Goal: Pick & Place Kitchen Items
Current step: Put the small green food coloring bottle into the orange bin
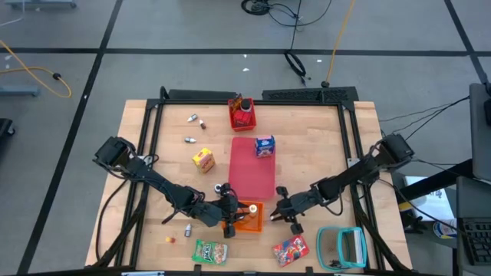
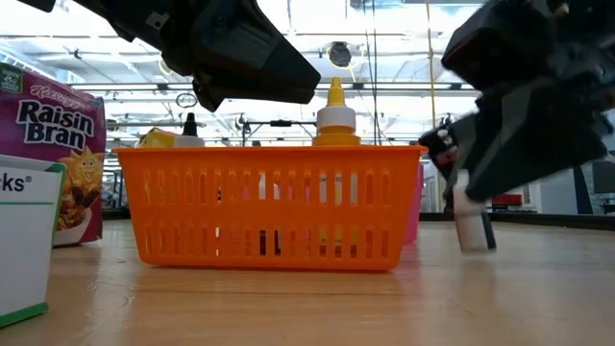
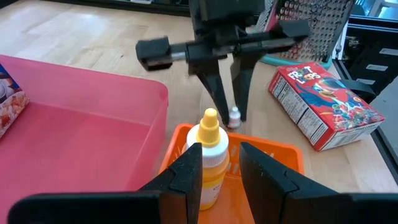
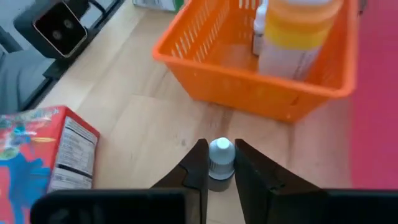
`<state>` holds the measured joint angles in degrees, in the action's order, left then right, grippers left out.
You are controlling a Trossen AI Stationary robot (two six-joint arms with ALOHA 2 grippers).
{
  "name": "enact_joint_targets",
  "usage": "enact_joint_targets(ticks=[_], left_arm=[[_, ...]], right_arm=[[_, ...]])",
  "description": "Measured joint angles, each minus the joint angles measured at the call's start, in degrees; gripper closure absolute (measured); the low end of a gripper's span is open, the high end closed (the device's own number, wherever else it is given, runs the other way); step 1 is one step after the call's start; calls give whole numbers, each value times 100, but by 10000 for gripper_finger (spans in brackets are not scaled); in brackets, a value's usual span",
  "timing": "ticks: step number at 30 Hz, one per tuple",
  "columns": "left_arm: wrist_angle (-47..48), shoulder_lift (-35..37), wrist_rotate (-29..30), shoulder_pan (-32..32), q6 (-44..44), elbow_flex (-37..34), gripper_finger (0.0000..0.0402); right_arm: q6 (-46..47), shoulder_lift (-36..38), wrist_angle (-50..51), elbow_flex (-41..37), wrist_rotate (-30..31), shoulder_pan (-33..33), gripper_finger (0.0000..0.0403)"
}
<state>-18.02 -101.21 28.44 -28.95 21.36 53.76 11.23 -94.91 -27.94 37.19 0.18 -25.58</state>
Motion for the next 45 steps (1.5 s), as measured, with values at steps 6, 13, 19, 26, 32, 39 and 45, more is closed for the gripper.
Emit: enact_joint_targets(ticks=[6,13,19,26,32,39,45], left_arm=[[20,0,9,0,-14,0,293],[-15,87,127,0,-72,0,293],[44,437,753,17,-426,0,293],[-180,487,1017,375,-772,2,293],[-371,481,206,818,-502,2,293],[-789,483,-254,1055,-835,2,293],[-886,483,-316,1209,-968,2,293]], right_arm=[[-66,807,880,2,675,35,359],[-330,1614,996,2,750,296,359],[-604,2112,950,2,748,536,359],[-821,2240,507,18,724,790,359],[-997,2234,423,83,718,987,359],[-1043,2234,319,92,707,1127,359],[-1063,2234,247,92,425,1242,359]])
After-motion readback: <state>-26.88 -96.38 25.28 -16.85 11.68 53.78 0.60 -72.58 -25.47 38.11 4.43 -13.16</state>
